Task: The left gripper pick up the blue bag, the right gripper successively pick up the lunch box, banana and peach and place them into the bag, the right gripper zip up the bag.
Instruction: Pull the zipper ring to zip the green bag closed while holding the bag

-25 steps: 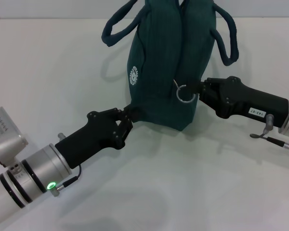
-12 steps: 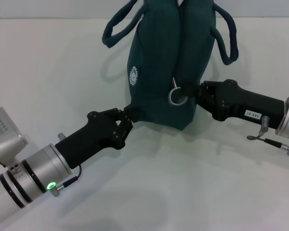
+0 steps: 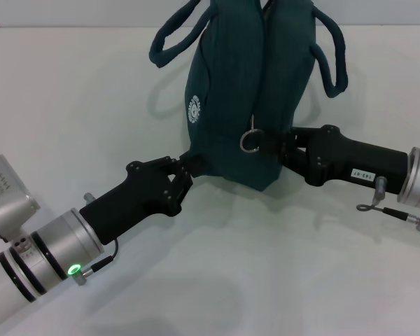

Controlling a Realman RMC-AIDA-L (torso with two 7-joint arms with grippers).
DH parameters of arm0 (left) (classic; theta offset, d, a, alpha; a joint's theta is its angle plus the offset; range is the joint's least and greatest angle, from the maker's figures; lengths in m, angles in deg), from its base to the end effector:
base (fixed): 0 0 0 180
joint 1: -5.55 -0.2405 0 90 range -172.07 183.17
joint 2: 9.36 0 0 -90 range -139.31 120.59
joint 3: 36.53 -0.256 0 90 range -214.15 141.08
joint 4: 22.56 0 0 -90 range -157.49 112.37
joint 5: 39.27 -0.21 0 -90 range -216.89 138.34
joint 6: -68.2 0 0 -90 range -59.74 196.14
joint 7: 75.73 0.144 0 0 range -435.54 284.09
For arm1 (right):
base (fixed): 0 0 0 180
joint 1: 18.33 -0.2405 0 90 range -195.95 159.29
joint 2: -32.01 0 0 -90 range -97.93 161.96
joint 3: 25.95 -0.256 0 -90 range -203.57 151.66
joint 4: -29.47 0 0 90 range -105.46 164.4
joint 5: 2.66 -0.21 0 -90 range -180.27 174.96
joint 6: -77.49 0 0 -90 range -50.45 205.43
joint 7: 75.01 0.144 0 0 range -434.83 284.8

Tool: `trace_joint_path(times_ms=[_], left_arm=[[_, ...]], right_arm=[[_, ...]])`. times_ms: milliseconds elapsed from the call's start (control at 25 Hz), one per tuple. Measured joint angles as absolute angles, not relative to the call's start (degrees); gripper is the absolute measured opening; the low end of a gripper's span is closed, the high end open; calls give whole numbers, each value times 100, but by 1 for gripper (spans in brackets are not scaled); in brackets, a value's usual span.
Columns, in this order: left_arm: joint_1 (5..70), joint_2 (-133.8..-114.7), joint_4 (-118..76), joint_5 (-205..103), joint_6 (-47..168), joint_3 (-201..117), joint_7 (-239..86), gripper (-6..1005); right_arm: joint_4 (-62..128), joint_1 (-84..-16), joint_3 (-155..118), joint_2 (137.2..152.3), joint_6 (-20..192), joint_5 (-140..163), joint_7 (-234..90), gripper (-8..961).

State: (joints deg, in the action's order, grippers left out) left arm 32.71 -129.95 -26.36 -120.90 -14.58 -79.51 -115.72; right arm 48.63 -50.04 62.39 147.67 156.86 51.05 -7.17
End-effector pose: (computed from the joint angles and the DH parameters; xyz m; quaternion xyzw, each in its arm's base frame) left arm -0.2807 0.2646 -0.0857 -0.8389 -0.2755 -0.3957 0.2526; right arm 0.2221 0.3253 -0.0539 -0.8886 0.2361 0.3809 0.0981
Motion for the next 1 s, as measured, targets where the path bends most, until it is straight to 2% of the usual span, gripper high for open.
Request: trace_joint_path(times_ms=[720, 1000], left_arm=[[3271, -12994, -2651, -12093, -1486, -7960, -11572, 54], [3271, -12995, -2643, -12093, -1486, -7954, -11572, 54]], right_arm=[[4880, -5370, 6577, 14767, 15666, 5406, -454, 302], [4880, -5513, 6637, 14821, 15121, 5524, -223, 304]])
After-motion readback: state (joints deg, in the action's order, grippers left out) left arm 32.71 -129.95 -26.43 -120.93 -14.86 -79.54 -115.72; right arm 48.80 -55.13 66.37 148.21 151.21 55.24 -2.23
